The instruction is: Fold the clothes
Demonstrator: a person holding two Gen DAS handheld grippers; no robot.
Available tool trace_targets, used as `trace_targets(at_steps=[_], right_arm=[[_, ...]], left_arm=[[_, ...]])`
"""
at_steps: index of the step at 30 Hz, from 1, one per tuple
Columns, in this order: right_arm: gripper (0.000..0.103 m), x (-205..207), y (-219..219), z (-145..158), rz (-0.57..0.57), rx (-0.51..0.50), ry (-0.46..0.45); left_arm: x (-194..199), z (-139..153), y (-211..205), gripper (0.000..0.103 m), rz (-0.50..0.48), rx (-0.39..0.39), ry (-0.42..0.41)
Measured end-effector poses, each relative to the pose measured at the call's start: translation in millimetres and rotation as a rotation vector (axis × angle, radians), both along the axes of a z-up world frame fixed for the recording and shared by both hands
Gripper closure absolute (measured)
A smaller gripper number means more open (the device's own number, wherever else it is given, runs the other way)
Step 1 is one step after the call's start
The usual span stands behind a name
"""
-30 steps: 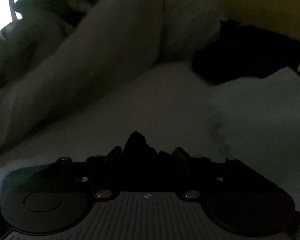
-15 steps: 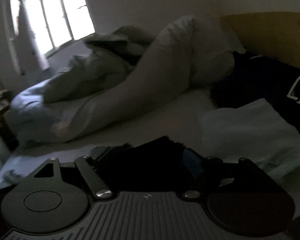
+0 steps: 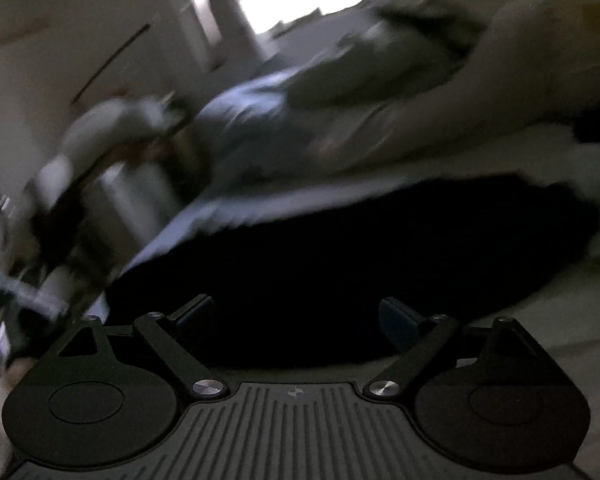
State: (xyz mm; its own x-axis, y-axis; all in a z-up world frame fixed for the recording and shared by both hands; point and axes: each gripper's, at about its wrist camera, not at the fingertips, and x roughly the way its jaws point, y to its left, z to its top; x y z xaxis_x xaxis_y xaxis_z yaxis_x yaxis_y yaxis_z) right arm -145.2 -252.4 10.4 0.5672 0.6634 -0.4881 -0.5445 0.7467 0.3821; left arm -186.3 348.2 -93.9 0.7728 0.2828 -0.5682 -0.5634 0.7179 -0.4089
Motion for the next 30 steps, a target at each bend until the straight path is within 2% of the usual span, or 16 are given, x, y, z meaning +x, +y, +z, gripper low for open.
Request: trace_targets(at_steps=[6,8,9,10,11,12,13,18,20,22,24,25,26,27,28,30], right_arm=[[0.011,-11,108,-66,0.114,-0.024,0.012],[0.012,2,138,-87,0.101,0.001,0.059],[0.012,5,152,-94,0.093,0.013,0.07],[0.012,8,164,-100,0.091,0.024,0.074],[0.012,11,175,-104,0.089,0.034,0.077],[0.012,16,184,-107,0.084,0.05,0.084],[0.012,21,192,-110,0.074,0.071,0.097],[0.012,36,229,-116,0.072,0.126,0.094],[0.011,38,246,-120,0.102,0.101,0.081],[0.011,37,261,-125,0.108,0.066,0.051],[0.011,41,269,-129,0.104,0.057,0.033],[0.012,42,273,-131,0.101,0.046,0.018],[0.02,42,276,-132,0.096,0.027,-0.005],[0.032,41,278,-132,0.086,0.002,-0.026],[0.059,41,278,-133,0.068,-0.024,-0.038],[0.078,41,268,-130,0.071,-0.008,-0.02]], left_arm=[[30,-15,13,0.006,-0.094,-0.006,-0.023],[32,-15,16,0.023,-0.097,-0.005,-0.05],[31,-14,16,0.044,-0.096,0.015,-0.048],[29,-14,18,0.059,-0.095,0.035,-0.043],[25,-15,20,0.063,-0.109,0.048,-0.049],[23,-16,21,0.076,-0.124,0.052,-0.051],[20,-17,22,0.077,-0.141,0.054,-0.053],[-11,-13,26,0.081,-0.184,0.055,-0.156],[-8,-16,26,0.057,-0.243,0.022,-0.158],[0,-24,24,0.018,-0.321,-0.03,-0.115],[7,-31,16,0.016,-0.371,-0.017,-0.082],[8,-33,13,0.031,-0.371,0.005,-0.072],[7,-33,13,0.041,-0.355,0.021,-0.069],[6,-33,13,0.07,-0.339,0.036,-0.067],[-1,-32,16,0.074,-0.337,0.032,-0.09],[-19,-29,27,0.082,-0.415,-0.044,-0.206]])
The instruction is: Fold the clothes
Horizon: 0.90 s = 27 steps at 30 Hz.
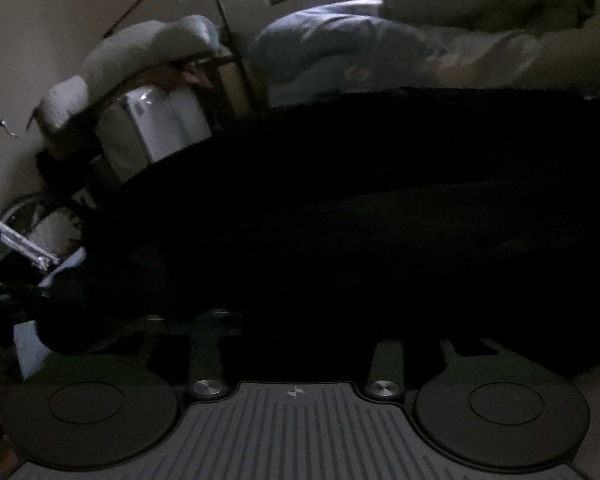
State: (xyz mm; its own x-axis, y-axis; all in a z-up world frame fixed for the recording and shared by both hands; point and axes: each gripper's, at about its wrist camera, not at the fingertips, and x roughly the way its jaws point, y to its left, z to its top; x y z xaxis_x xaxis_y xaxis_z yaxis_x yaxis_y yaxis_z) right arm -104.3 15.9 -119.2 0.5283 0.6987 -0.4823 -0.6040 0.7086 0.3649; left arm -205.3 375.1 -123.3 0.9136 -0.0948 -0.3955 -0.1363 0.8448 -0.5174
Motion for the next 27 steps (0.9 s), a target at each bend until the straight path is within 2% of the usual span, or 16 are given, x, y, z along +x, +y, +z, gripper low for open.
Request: trace_targets(at_steps=[1,2,4,6,9,11,13,15,17,22,24,27], right_arm=[[0.091,-1,-6,3,0.014,0.01,0.005],[0.096,-4,-14,8,0.03,0.014,0.008],[0.097,-11,-30,15,0.051,0.025,0.027],[0.097,-20,-36,13,0.078,0.009,0.042],[0.094,-21,-36,-3,0.091,-0.05,0.078],[0.084,-24,-40,-3,0.078,-0.058,0.085],[0.073,-31,-49,6,0.06,-0.061,0.069],[0.064,-39,-61,15,0.054,-0.071,0.046],[0.057,-46,-74,22,0.052,-0.079,0.024],[0.054,-59,-105,36,0.038,-0.087,-0.006],[0.052,-63,-115,38,0.023,-0.081,-0.008],[0.051,-68,-121,42,0.006,-0.061,0.004]], left_arm=[[-8,2,1,0.082,-0.023,-0.014,-0.023],[-15,5,1,0.082,-0.038,-0.006,-0.033],[-31,9,-1,0.082,-0.062,0.003,-0.047],[-41,-1,-3,0.082,-0.059,-0.015,-0.018],[-41,-23,-3,0.083,-0.027,-0.033,0.09],[-45,-24,-4,0.073,0.013,-0.057,0.085],[-53,-17,-7,0.03,0.101,-0.064,0.08],[-69,-11,-11,0.014,0.201,-0.097,0.064],[-85,-11,-13,0.013,0.251,-0.194,0.042],[-109,-27,-29,0.002,0.343,-0.465,0.038],[-105,-36,-35,0.002,0.375,-0.538,0.03],[-91,-51,-37,0.002,0.454,-0.603,-0.001]])
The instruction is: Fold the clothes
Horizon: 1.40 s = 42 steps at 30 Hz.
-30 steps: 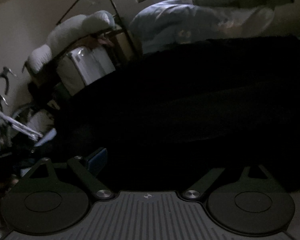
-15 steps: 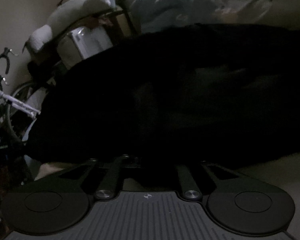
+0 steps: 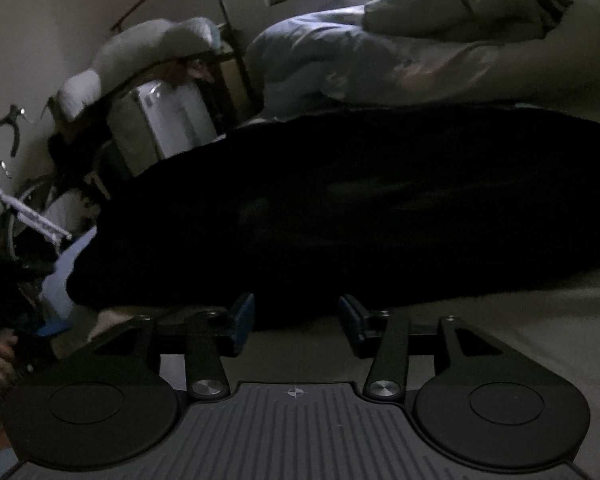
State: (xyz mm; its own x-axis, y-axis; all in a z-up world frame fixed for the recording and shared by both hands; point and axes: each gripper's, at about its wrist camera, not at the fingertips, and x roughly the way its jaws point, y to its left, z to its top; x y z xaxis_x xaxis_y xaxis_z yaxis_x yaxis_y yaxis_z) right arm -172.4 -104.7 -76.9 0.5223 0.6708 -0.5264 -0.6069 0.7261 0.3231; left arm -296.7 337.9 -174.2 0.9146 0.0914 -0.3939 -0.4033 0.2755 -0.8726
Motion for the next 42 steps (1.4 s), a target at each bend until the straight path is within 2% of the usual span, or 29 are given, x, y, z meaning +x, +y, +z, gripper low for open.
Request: trace_targets(at_steps=[2,5,6,7,8,9,10,12,14,16,21,24,25,26,29,32,37,42], right_arm=[[0.051,-3,-1,4,-0.004,0.011,0.005],[0.051,-7,-1,14,0.01,0.022,-0.003],[0.051,-7,-1,18,0.016,0.024,-0.01],[0.048,-8,0,23,0.022,0.027,-0.018],[0.046,-8,1,27,0.027,0.029,-0.024],[0.045,-7,3,32,0.032,0.032,-0.031],[0.045,-7,4,37,0.036,0.034,-0.037],[0.045,-4,6,47,0.042,0.046,-0.047],[0.045,-2,6,58,0.045,0.061,-0.053],[0.045,3,8,71,0.051,0.062,-0.062],[0.045,26,27,123,0.135,0.099,-0.066],[0.042,43,53,165,0.247,0.109,-0.063],[0.033,47,63,177,0.283,0.097,-0.079],[0.026,50,73,188,0.314,0.072,-0.099],[0.025,58,101,209,0.374,-0.015,-0.155],[0.024,68,127,216,0.42,-0.126,-0.181],[0.023,88,153,201,0.44,-0.249,-0.149],[0.023,106,160,174,0.416,-0.267,-0.056]], left_arm=[[15,-11,2,0.001,0.045,-0.044,0.002],[28,-12,3,0.0,0.091,-0.015,0.003],[32,-12,5,0.0,0.103,-0.005,-0.02],[35,-11,8,0.004,0.113,-0.013,-0.027],[37,-9,11,0.014,0.127,-0.026,-0.022],[38,-7,14,0.042,0.141,-0.038,-0.015],[39,-2,14,0.063,0.143,-0.028,0.001],[43,15,13,0.067,0.128,0.028,0.002],[46,33,11,0.068,0.113,0.084,0.002],[51,58,-2,0.07,0.099,0.192,0.021],[75,122,-76,0.072,0.04,0.551,-0.055],[96,137,-121,0.073,-0.021,0.658,-0.126],[105,140,-134,0.073,-0.041,0.688,-0.138],[110,140,-144,0.073,-0.063,0.699,-0.155],[119,139,-175,0.073,-0.117,0.747,-0.184],[125,136,-197,0.073,-0.13,0.77,-0.192],[130,125,-221,0.073,-0.141,0.831,-0.183],[131,117,-245,0.073,-0.166,0.902,-0.169]])
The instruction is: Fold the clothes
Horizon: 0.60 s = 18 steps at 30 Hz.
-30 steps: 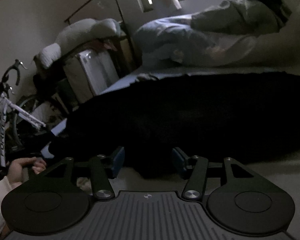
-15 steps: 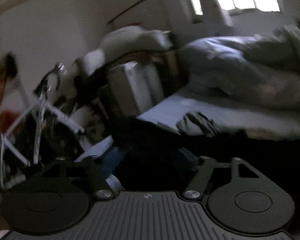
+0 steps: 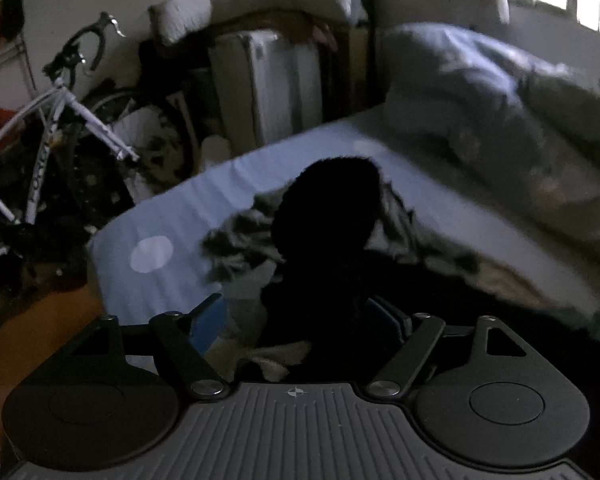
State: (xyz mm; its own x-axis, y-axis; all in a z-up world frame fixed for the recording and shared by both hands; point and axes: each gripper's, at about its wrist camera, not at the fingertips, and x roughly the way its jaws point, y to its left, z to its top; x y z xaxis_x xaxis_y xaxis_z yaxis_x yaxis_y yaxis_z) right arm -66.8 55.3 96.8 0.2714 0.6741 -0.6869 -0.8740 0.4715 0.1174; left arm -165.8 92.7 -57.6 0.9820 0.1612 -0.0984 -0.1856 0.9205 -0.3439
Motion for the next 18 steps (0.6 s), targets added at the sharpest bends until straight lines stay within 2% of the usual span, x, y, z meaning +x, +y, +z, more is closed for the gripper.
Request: trace_targets(at_steps=[4,7,10,12,16,18], right_arm=[[0.023,1,-3,-19,0.006,-0.051,-0.017],[0.023,16,-15,-27,-0.031,-0.008,0.036],[0.023,30,-25,-34,-0.065,0.083,0.084],[0.023,31,-24,-35,-0.041,0.146,0.105],[0.02,13,-12,-25,0.027,0.228,0.077],[0.016,0,-7,-19,0.075,0.268,0.07]], left_arm=[[1,-9,-14,0.073,-0.001,0.05,-0.003],[-3,-13,-24,0.073,0.003,0.074,-0.006],[-15,-12,-13,0.072,0.027,0.008,-0.036],[-30,-4,-3,0.072,0.065,-0.04,-0.067],[-67,6,47,0.071,0.152,-0.225,-0.124],[-88,1,74,0.071,0.197,-0.294,-0.122]])
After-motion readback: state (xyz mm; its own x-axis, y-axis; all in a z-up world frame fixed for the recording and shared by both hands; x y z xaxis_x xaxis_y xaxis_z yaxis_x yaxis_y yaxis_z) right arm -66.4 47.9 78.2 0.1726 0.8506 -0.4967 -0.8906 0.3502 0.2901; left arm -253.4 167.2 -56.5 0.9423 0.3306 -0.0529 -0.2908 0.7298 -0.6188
